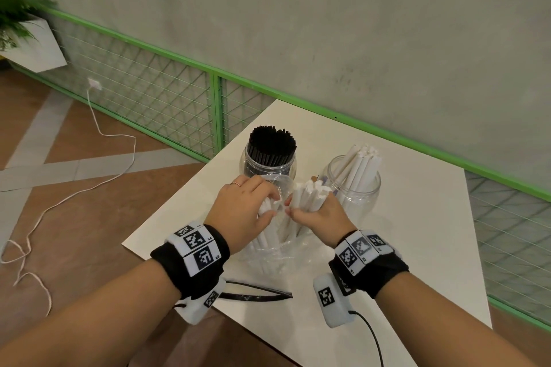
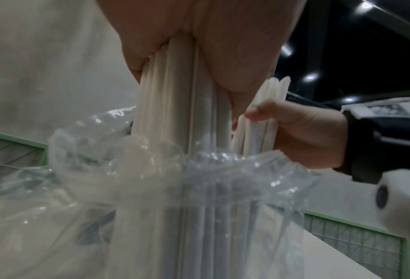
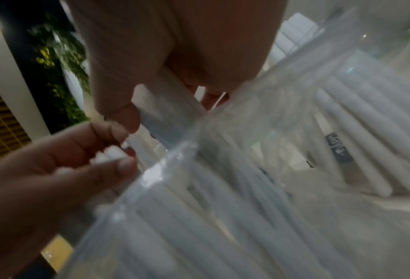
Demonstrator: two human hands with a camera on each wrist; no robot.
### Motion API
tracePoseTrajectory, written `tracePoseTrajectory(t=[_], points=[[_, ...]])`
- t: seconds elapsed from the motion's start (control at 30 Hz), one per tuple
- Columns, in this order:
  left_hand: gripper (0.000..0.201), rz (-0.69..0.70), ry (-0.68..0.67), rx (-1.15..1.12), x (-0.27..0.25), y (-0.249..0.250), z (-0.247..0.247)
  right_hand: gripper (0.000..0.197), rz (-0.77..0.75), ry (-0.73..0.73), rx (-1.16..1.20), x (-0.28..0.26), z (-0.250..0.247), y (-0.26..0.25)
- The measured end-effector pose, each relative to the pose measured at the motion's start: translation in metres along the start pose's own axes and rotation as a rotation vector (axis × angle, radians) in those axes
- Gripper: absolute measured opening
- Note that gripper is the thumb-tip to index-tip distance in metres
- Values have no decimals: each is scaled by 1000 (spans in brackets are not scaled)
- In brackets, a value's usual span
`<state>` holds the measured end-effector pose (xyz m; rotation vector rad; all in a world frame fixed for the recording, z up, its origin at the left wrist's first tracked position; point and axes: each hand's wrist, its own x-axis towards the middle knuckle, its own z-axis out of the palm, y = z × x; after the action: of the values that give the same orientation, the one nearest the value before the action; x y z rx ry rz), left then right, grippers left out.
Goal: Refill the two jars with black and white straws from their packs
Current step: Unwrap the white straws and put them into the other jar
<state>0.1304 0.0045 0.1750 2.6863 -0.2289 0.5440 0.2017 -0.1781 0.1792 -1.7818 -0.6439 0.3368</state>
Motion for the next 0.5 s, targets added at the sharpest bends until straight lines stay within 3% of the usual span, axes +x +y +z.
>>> tracePoseTrajectory(t=[0.13, 0.23, 0.5], points=[[26, -12, -5, 22, 1, 5, 2, 21, -95, 137, 97, -9, -11, -22], [25, -12, -2, 30, 2, 7, 3, 24, -108, 157, 125, -16, -12, -21], [25, 3, -10, 57, 3, 13, 2, 17, 222, 101, 8, -22, 7, 52]])
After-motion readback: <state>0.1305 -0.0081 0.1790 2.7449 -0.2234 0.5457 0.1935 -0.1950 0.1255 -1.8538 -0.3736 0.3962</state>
